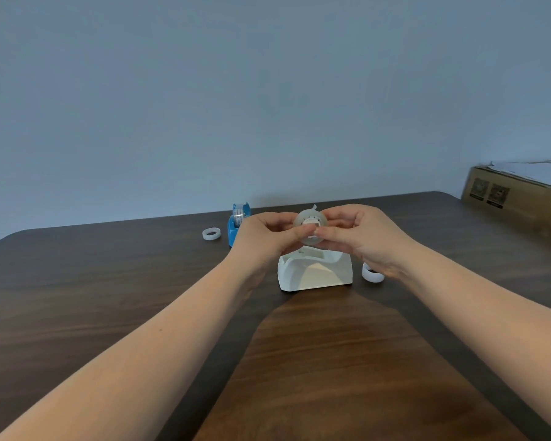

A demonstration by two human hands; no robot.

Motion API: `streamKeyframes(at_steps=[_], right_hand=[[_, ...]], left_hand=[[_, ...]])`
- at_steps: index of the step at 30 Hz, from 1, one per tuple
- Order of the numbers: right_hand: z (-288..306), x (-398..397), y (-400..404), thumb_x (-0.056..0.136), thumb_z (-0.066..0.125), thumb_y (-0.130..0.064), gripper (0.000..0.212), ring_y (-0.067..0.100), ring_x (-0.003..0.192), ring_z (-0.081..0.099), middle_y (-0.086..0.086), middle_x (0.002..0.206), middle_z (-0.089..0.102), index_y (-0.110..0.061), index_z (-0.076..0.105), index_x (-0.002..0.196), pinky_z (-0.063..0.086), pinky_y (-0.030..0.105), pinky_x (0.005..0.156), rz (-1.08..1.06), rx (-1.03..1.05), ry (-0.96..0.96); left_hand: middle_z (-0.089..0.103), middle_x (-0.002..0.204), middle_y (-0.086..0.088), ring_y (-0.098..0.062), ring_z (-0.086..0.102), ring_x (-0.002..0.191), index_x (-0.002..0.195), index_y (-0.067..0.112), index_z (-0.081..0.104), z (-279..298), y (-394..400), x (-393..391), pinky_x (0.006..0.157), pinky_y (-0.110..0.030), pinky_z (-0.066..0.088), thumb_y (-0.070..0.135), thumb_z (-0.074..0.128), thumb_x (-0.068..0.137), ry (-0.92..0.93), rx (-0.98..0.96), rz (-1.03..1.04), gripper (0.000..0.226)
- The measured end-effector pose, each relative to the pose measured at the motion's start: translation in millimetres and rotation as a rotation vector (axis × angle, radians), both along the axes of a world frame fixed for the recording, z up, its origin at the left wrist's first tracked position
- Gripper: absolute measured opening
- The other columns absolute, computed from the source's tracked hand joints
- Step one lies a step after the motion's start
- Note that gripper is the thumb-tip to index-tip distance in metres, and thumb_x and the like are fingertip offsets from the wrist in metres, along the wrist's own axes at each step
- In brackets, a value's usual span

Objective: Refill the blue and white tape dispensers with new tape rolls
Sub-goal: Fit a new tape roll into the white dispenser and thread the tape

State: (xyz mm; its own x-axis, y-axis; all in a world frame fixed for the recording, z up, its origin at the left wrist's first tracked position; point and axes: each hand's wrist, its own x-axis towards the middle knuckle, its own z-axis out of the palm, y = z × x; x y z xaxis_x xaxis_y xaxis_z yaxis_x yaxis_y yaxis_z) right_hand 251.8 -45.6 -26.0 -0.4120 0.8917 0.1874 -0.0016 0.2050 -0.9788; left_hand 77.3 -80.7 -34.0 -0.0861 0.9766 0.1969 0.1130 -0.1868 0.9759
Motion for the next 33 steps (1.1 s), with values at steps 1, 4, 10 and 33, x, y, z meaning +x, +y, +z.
streamKeyframes(at_steps=[1,4,10,33], right_hand=[[-0.5,0.6,0.2,0.077,0.074,-0.006,0.033,0.022,0.096,0.072,0.013,0.103,0.074,-0.004,0.068,0.109,0.057,0.034,0.086,-0.002,0.008,-0.018],[-0.9,1.9,-0.2,0.078,0.073,-0.005,0.029,0.02,0.093,0.072,0.012,0.1,0.075,-0.005,0.069,0.106,0.059,0.027,0.079,-0.004,0.034,-0.043],[-0.8,1.2,3.2,0.077,0.073,-0.004,0.028,0.02,0.091,0.073,0.01,0.098,0.076,-0.006,0.07,0.104,0.059,0.03,0.08,-0.012,0.048,-0.052],[4.0,-11.1,11.5,0.086,0.058,-0.048,0.034,0.015,0.066,0.053,0.003,0.077,0.061,-0.015,0.058,0.079,0.045,0.031,0.064,-0.242,0.207,-0.555]], left_hand=[[0.076,0.1,-0.009,-0.022,0.071,0.098,0.105,0.01,0.073,-0.3,-0.2,0.1,0.089,-0.037,0.057,0.024,0.081,0.072,0.01,-0.002,-0.005,0.037],[0.075,0.101,-0.008,-0.021,0.071,0.098,0.107,0.01,0.073,-0.3,-1.2,0.1,0.089,-0.036,0.057,0.022,0.079,0.075,0.033,0.003,-0.011,0.035],[0.076,0.098,-0.006,-0.02,0.071,0.096,0.105,0.012,0.074,0.1,-0.9,-0.7,0.089,-0.038,0.057,0.023,0.079,0.074,0.072,0.021,0.02,0.033],[0.074,0.096,0.0,-0.016,0.066,0.096,0.101,0.021,0.074,0.0,1.6,3.4,0.09,-0.035,0.054,0.026,0.08,0.074,0.433,0.027,0.115,0.029]])
